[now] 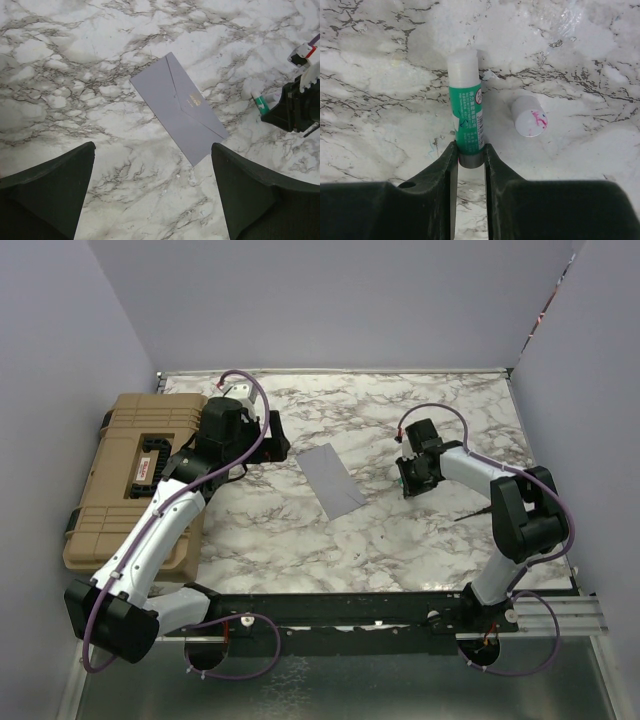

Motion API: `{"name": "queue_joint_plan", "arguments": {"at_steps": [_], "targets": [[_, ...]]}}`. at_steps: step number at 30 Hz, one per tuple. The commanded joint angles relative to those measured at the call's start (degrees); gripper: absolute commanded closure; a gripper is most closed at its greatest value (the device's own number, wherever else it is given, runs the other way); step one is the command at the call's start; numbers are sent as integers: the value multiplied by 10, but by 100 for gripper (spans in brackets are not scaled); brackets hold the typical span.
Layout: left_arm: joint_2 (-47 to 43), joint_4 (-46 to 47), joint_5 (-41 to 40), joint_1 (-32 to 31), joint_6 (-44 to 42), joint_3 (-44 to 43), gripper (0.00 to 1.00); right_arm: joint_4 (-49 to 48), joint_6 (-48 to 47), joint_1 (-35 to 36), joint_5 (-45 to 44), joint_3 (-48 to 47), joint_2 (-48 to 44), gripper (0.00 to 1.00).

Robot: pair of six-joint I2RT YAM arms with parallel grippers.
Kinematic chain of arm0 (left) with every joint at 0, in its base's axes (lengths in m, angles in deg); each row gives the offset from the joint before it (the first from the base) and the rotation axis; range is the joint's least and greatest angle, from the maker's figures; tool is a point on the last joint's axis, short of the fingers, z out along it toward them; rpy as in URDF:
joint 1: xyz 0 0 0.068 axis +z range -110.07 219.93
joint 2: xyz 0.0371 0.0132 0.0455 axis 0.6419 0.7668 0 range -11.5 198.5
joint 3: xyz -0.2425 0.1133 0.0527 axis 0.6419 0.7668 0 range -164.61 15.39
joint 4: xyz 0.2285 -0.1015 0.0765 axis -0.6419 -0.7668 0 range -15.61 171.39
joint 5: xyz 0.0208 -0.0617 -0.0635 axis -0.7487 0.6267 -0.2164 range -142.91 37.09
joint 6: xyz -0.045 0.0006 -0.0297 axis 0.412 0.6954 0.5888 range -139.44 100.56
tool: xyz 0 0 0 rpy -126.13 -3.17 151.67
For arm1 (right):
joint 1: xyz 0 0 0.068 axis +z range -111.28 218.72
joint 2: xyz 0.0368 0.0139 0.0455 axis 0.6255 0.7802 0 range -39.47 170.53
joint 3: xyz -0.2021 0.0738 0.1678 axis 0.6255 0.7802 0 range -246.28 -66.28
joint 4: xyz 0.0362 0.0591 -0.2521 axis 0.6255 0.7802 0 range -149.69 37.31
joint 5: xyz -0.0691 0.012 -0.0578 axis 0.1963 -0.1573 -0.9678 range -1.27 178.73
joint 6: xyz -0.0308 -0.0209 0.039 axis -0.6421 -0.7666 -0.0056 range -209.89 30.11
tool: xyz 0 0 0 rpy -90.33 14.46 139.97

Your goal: Place the letter into the envelope and seal it

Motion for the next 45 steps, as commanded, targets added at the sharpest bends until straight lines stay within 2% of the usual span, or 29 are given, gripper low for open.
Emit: {"name": "queue_joint_plan", "arguments": {"at_steps": [1,7,10,13,17,20,23,29,33,41,45], "targets": [[-4,32,65,-1,20,16,1,-14,-7,-1,23,4,-14,82],[-4,96,163,-1,73,60,1,-43,1,1,66,19,-64,92],[-1,156,227,-2,113,90,3,-79,32,4,106,41,-131,93],[-2,251,280,-5,164,128,3,-143,73,6,168,78,-219,94],[-1,436,329,-22,252,177,3,-260,175,6,269,129,-325,94],[13,556,320,-56,295,191,2,-339,262,6,330,139,-366,95],[32,598,303,-91,283,169,2,-419,336,7,384,140,-380,96],[63,726,299,-114,295,165,5,-461,400,8,433,129,-395,96],[107,805,324,-124,334,151,15,-498,432,10,473,130,-389,96],[138,851,343,-135,367,132,38,-493,417,15,518,125,-386,96],[139,861,349,-141,360,134,38,-484,406,17,516,121,-376,97]]}}
